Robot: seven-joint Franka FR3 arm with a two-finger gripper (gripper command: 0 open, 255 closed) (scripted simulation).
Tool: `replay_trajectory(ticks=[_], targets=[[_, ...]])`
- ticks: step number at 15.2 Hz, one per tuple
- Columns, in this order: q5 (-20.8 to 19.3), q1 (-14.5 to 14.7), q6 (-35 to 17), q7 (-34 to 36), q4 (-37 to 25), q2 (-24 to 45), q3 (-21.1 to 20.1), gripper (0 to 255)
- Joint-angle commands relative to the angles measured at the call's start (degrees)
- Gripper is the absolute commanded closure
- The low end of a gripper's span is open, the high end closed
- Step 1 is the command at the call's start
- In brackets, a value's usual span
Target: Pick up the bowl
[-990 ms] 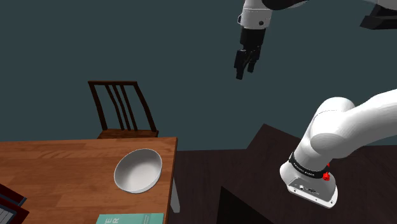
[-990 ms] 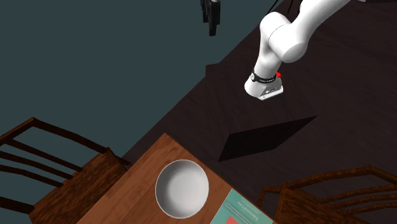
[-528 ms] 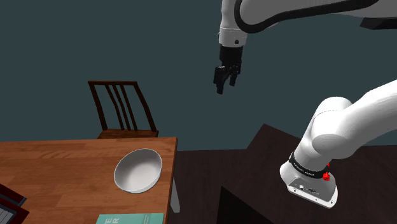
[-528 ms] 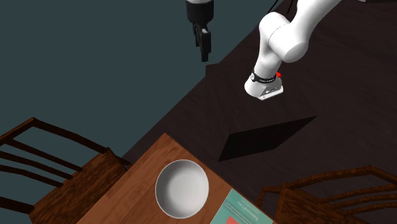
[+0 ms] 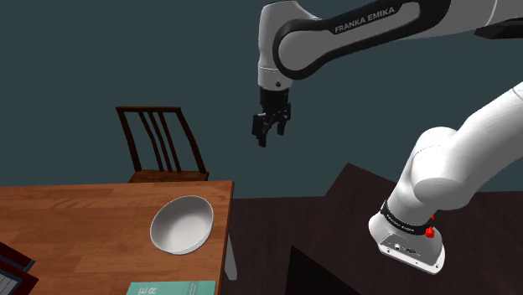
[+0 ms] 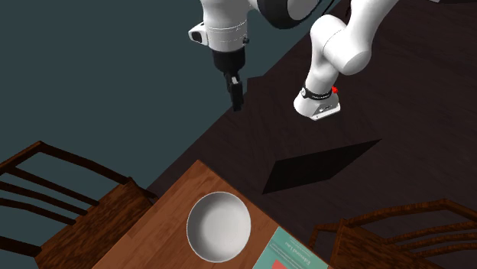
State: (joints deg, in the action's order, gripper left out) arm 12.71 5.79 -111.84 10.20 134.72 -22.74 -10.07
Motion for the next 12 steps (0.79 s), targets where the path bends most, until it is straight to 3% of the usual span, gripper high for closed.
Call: replay_trajectory(ticks=[1,12], targets=[[0.68,0.76,-3.14,1.54,-0.75,3.62,-1.64,0],[-0.99,4.35,-14.86,10.07,-11.43,24.89,-8.01,0]])
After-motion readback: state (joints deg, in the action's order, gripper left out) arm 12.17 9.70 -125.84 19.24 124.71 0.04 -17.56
